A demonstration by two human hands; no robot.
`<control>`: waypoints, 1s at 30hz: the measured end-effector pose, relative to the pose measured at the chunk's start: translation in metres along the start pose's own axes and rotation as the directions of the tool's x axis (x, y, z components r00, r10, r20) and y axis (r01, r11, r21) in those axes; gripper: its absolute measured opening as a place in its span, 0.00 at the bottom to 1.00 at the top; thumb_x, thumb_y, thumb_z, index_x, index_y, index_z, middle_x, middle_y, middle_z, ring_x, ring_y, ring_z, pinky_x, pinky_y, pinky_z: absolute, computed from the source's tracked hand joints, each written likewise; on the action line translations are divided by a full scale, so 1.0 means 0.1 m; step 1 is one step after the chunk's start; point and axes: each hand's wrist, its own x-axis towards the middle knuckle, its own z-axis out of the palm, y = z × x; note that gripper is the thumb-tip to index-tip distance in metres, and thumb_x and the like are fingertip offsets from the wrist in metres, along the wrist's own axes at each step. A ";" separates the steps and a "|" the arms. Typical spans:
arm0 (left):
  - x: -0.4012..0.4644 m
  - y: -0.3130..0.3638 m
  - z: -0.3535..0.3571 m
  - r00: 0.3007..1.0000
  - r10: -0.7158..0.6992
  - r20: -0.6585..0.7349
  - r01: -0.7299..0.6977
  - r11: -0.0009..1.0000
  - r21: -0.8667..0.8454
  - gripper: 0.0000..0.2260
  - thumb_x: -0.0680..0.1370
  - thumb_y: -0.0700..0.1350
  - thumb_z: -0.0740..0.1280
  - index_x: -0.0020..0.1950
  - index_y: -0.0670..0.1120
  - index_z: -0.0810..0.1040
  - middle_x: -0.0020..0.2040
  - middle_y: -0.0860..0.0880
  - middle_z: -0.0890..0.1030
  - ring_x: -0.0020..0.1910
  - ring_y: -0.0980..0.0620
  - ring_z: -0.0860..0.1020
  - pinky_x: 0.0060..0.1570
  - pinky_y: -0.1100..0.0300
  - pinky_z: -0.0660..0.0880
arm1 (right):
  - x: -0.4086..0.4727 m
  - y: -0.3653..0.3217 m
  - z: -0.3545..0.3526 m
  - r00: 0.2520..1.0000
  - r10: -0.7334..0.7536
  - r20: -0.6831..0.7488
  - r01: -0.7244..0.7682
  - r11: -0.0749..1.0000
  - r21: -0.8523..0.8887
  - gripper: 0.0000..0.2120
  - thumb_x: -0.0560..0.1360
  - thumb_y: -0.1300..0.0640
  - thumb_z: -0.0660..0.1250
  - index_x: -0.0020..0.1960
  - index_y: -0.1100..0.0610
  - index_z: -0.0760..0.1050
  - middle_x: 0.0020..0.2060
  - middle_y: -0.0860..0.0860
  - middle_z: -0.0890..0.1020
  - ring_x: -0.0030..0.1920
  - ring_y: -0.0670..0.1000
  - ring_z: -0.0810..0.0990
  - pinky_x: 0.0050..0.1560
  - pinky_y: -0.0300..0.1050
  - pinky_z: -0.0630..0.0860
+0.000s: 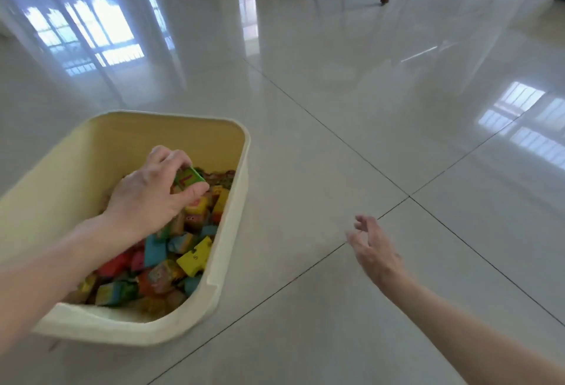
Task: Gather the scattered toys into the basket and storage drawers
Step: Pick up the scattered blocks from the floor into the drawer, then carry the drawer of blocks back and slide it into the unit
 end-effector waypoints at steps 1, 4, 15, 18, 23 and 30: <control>-0.03 -0.16 -0.02 0.999 -0.045 0.030 0.044 0.998 0.038 0.19 0.73 0.59 0.63 0.54 0.46 0.72 0.53 0.47 0.70 0.47 0.43 0.76 0.39 0.55 0.69 | -0.04 -0.26 0.05 0.999 -0.043 -0.006 0.043 0.995 0.088 0.20 0.78 0.52 0.60 0.69 0.53 0.63 0.66 0.50 0.72 0.66 0.52 0.69 0.63 0.45 0.63; -0.14 -0.53 -0.15 0.983 -0.168 0.076 0.158 0.980 0.117 0.20 0.76 0.60 0.60 0.60 0.47 0.69 0.59 0.47 0.68 0.51 0.43 0.75 0.42 0.54 0.71 | -0.35 -1.09 0.37 0.959 -0.202 0.199 0.118 0.922 0.369 0.26 0.77 0.48 0.62 0.72 0.51 0.58 0.68 0.49 0.67 0.67 0.50 0.68 0.67 0.52 0.67; -0.55 -0.84 -0.43 0.939 -0.174 0.298 0.064 0.936 0.346 0.30 0.79 0.60 0.54 0.76 0.57 0.43 0.77 0.49 0.42 0.75 0.45 0.55 0.70 0.47 0.58 | -0.73 -1.60 0.59 0.947 -0.143 0.289 0.061 0.960 0.274 0.25 0.72 0.71 0.64 0.62 0.52 0.64 0.49 0.49 0.75 0.51 0.50 0.76 0.47 0.50 0.80; -0.76 -0.94 -0.43 0.920 -0.336 0.202 0.247 0.896 0.368 0.30 0.79 0.53 0.58 0.77 0.51 0.47 0.77 0.44 0.43 0.76 0.42 0.50 0.70 0.45 0.55 | -0.70 -1.42 0.24 0.972 -0.151 0.181 0.130 0.984 0.123 0.19 0.74 0.69 0.62 0.59 0.52 0.66 0.44 0.47 0.73 0.48 0.50 0.74 0.48 0.50 0.78; -1.23 -0.58 -0.14 0.754 -0.576 0.317 0.635 0.763 -0.123 0.14 0.81 0.41 0.52 0.65 0.38 0.59 0.56 0.34 0.73 0.55 0.38 0.72 0.47 0.54 0.66 | -0.70 -1.02 -0.19 0.984 -0.156 0.084 0.172 0.955 -0.242 0.25 0.74 0.69 0.59 0.70 0.56 0.62 0.51 0.56 0.75 0.45 0.53 0.74 0.39 0.43 0.71; -1.38 -0.26 0.13 0.732 -0.663 0.155 0.680 0.696 -0.232 0.01 0.81 0.41 0.50 0.52 0.43 0.59 0.34 0.43 0.68 0.36 0.42 0.69 0.40 0.52 0.65 | -0.63 -0.80 -0.27 0.990 -0.092 0.111 0.133 0.876 -0.464 0.11 0.77 0.64 0.54 0.58 0.57 0.58 0.31 0.54 0.71 0.30 0.50 0.69 0.27 0.42 0.58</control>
